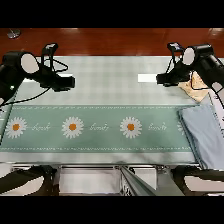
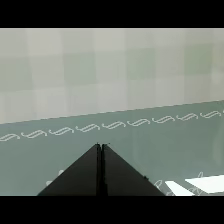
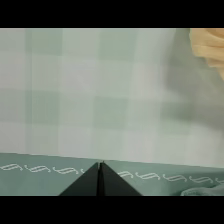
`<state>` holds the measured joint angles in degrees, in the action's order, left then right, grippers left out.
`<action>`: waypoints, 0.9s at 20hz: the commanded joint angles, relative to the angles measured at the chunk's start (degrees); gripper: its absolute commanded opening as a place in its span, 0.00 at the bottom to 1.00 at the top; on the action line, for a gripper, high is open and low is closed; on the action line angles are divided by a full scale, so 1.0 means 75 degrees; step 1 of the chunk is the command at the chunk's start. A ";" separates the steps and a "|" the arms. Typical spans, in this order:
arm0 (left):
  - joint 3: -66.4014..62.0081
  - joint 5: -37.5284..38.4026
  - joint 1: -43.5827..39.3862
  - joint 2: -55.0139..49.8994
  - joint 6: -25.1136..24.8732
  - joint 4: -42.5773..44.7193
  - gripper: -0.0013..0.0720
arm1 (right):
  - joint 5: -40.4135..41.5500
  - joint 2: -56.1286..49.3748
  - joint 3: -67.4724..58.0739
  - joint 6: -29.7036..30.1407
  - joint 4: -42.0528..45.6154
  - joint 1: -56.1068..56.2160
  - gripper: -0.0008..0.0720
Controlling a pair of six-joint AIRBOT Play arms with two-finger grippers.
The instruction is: Fold the shirts.
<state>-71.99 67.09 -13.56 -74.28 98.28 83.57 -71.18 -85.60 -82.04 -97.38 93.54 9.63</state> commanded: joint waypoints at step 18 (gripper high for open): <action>0.0003 -0.2069 0.0061 -0.0166 -0.0006 0.0361 0.98 | 0.5074 -0.0201 -0.0146 -0.1810 0.3089 -0.0551 0.88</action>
<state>-71.99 57.06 -13.37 -74.87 98.35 83.96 -49.32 -86.21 -82.35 -100.99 102.74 8.10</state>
